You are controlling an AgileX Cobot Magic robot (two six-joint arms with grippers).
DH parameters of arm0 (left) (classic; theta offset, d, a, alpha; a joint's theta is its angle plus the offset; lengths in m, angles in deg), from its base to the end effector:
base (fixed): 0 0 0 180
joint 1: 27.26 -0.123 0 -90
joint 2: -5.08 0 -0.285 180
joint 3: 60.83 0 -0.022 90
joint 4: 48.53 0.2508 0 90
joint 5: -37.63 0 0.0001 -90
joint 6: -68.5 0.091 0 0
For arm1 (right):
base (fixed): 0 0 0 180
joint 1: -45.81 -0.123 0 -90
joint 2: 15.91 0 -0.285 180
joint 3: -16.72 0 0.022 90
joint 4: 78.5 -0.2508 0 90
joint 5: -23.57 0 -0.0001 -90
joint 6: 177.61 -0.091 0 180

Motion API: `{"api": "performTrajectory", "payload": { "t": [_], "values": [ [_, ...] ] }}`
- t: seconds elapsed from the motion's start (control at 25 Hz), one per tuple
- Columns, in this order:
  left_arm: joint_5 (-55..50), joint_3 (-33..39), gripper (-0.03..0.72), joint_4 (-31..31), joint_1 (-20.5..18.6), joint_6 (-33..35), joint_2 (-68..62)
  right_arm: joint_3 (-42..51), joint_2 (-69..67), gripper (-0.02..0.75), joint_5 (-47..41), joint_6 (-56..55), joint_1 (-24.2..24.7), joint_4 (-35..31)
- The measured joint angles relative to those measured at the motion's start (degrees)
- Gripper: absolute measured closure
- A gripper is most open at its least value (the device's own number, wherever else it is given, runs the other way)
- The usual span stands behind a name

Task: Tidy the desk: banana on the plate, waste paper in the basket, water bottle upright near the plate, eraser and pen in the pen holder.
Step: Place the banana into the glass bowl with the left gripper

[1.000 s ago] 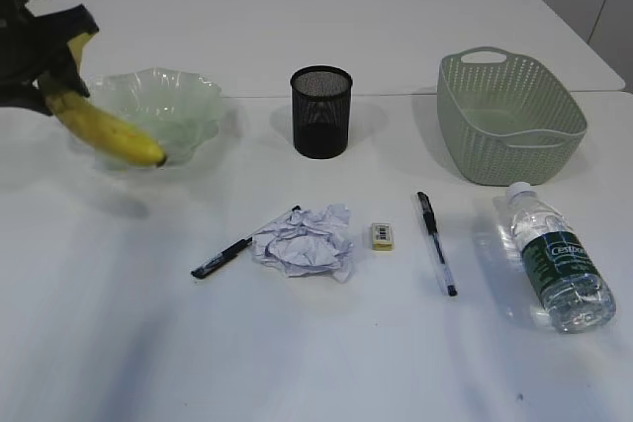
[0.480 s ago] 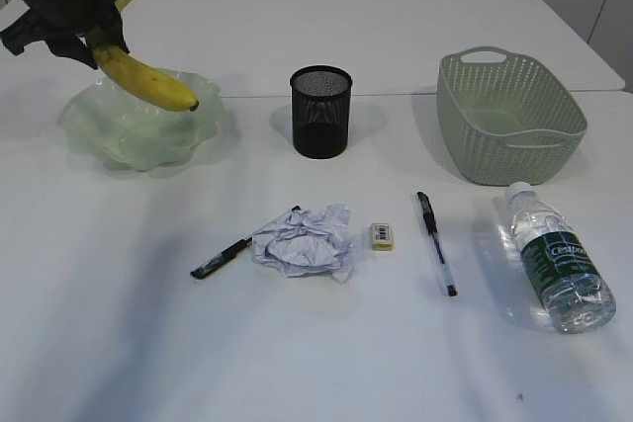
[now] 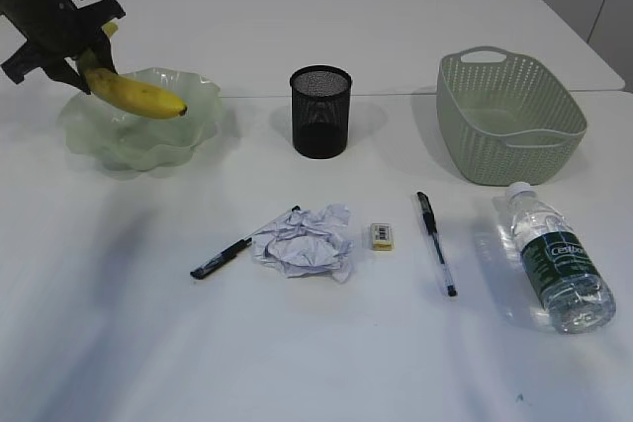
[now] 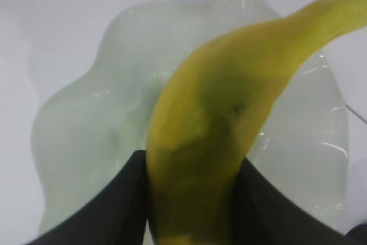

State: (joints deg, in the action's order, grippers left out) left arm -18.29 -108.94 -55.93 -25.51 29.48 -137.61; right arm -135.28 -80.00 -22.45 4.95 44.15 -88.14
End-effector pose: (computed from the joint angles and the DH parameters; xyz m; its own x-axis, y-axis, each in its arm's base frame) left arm 0.5227 -0.0257 0.2190 -0.6899 -0.6597 -0.2981 -0.5333 0.7417 -0.4068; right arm 0.1872 0.0164 0.3253 -0.7454 0.0506 -0.6647 -0.0558 0.9889 0.1378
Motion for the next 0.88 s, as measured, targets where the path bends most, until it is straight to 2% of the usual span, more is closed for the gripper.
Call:
{"api": "performTrajectory", "payload": {
  "t": [0.88],
  "values": [
    [0.73, -0.23, 0.392, -1.44, -0.57, 0.0, -3.16, 0.0, 0.0, 0.315, -1.39, 0.0, 0.0, 0.0]
  ]
}}
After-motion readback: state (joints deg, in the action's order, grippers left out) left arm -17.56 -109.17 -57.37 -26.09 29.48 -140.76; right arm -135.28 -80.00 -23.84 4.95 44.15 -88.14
